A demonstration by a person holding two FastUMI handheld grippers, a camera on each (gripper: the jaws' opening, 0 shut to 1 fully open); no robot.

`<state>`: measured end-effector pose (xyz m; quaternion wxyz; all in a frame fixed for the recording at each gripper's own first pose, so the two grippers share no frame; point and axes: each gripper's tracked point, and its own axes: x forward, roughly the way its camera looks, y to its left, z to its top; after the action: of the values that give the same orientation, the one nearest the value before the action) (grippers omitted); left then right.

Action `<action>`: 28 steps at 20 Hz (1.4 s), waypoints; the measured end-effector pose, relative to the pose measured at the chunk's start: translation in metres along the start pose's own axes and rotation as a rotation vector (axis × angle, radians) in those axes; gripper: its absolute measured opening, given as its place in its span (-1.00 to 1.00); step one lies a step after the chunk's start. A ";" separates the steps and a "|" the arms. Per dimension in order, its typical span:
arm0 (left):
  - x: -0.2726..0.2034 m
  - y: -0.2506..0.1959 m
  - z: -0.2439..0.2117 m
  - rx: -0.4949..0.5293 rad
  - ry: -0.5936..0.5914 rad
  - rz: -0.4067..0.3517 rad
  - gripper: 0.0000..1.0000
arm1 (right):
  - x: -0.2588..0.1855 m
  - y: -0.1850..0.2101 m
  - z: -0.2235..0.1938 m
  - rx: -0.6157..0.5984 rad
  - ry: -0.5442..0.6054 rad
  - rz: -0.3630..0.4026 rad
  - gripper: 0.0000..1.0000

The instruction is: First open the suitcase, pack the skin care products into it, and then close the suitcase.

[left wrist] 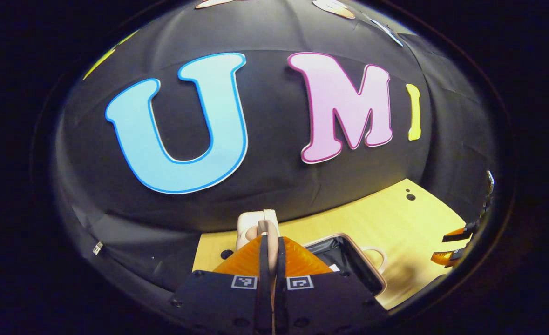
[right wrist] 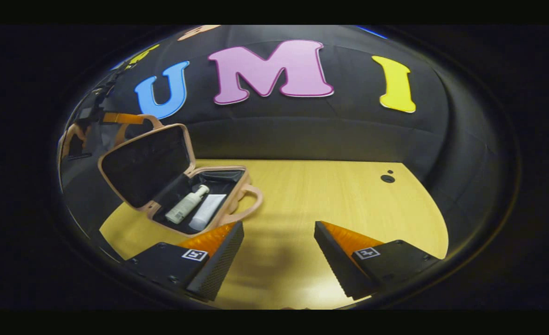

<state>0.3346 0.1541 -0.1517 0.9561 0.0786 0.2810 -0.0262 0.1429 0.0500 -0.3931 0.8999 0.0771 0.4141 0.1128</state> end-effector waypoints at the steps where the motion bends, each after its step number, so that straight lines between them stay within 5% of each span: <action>1: 0.001 -0.015 0.002 -0.014 -0.014 -0.013 -0.82 | 0.002 -0.010 0.002 -0.002 -0.003 -0.008 0.95; 6: 0.017 -0.106 -0.012 -0.087 -0.029 -0.097 -0.83 | 0.005 -0.063 0.013 0.012 -0.026 -0.037 0.94; 14: 0.075 -0.234 -0.102 -0.189 0.053 -0.185 -0.83 | 0.009 -0.134 0.022 -0.004 -0.051 -0.074 0.94; 22: 0.099 -0.279 -0.157 -0.097 0.124 -0.145 -0.72 | -0.025 -0.159 0.035 0.054 -0.098 -0.142 0.95; 24: 0.090 -0.286 -0.147 -0.056 0.110 -0.160 -0.64 | -0.041 -0.157 0.046 0.043 -0.126 -0.162 0.94; 25: 0.081 -0.289 -0.140 -0.054 0.093 -0.175 -0.41 | -0.049 -0.153 0.052 0.032 -0.138 -0.173 0.94; 28: 0.031 -0.289 -0.111 -0.040 0.031 -0.180 -0.42 | -0.080 -0.136 0.072 0.027 -0.178 -0.202 0.95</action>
<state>0.2740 -0.1126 -0.3001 0.9468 0.0344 0.3023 -0.1052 0.1663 -0.1053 -0.3196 0.9387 0.0567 0.3398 0.0085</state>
